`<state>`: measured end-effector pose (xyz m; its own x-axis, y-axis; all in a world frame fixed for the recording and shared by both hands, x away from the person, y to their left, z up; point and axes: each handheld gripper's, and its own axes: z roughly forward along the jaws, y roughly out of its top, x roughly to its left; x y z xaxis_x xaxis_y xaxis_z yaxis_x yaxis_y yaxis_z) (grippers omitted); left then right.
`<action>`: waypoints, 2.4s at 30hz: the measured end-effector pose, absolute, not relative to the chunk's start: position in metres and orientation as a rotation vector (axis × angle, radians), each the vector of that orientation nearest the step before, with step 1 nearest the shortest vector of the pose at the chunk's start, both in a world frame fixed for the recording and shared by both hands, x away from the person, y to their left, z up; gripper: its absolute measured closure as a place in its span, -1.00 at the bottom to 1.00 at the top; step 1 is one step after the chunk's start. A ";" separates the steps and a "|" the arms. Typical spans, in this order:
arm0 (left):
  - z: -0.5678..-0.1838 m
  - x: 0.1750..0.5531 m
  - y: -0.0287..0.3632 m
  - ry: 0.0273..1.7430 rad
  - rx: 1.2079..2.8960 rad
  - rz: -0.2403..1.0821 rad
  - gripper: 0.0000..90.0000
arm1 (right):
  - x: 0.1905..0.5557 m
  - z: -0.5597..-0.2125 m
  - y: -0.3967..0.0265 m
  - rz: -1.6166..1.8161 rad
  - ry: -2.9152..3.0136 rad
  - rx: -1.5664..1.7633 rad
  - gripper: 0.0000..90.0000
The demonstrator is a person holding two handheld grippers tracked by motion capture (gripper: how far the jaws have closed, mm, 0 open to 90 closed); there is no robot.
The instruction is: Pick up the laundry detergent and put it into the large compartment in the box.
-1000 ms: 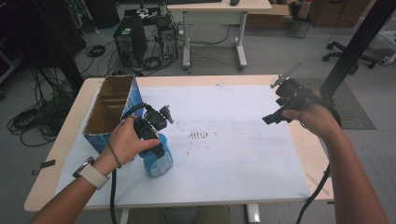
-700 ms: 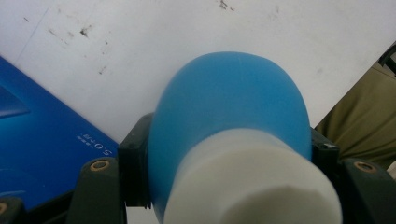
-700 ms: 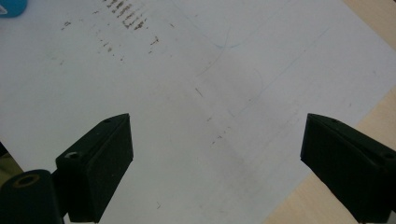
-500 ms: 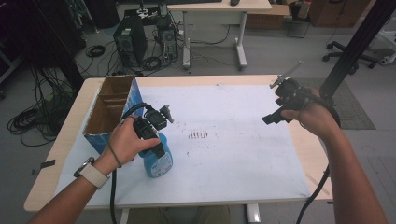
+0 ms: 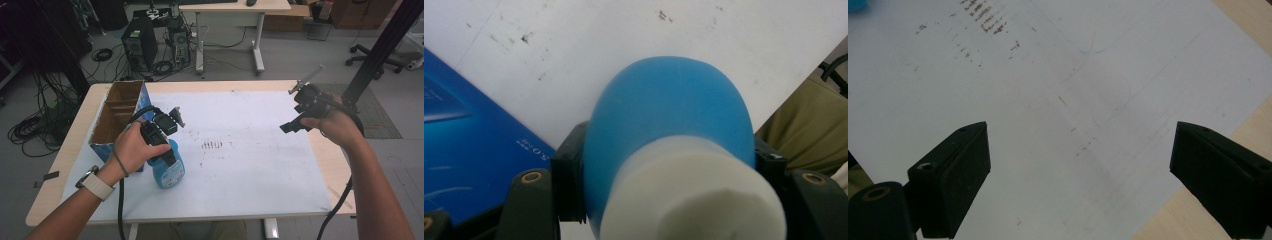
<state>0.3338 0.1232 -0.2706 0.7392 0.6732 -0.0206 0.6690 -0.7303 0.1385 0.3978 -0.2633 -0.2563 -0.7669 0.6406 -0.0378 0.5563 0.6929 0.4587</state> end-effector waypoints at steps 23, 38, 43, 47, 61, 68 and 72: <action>-0.248 0.332 0.128 1.173 2.764 0.074 -0.18 | 0.396 -0.256 -0.263 0.652 2.707 0.955 -0.79; -0.227 0.328 0.128 1.211 2.734 0.078 -0.18 | 0.396 -0.255 -0.260 0.650 2.709 0.948 -0.79; -0.217 0.327 0.128 1.220 2.728 0.101 -0.18 | 0.397 -0.256 -0.258 0.650 2.716 0.940 -0.79; -0.210 0.326 0.129 1.238 2.709 0.111 -0.17 | 0.398 -0.256 -0.257 0.655 2.716 0.936 -0.79; -0.194 0.328 0.128 1.281 2.699 0.107 -0.17 | 0.398 -0.255 -0.257 0.657 2.719 0.931 -0.79; -0.183 0.330 0.128 1.297 2.685 0.112 -0.17 | 0.397 -0.254 -0.260 0.669 2.713 0.937 -0.79; -0.178 0.331 0.129 1.314 2.673 0.104 -0.17 | 0.397 -0.256 -0.261 0.659 2.718 0.942 -0.79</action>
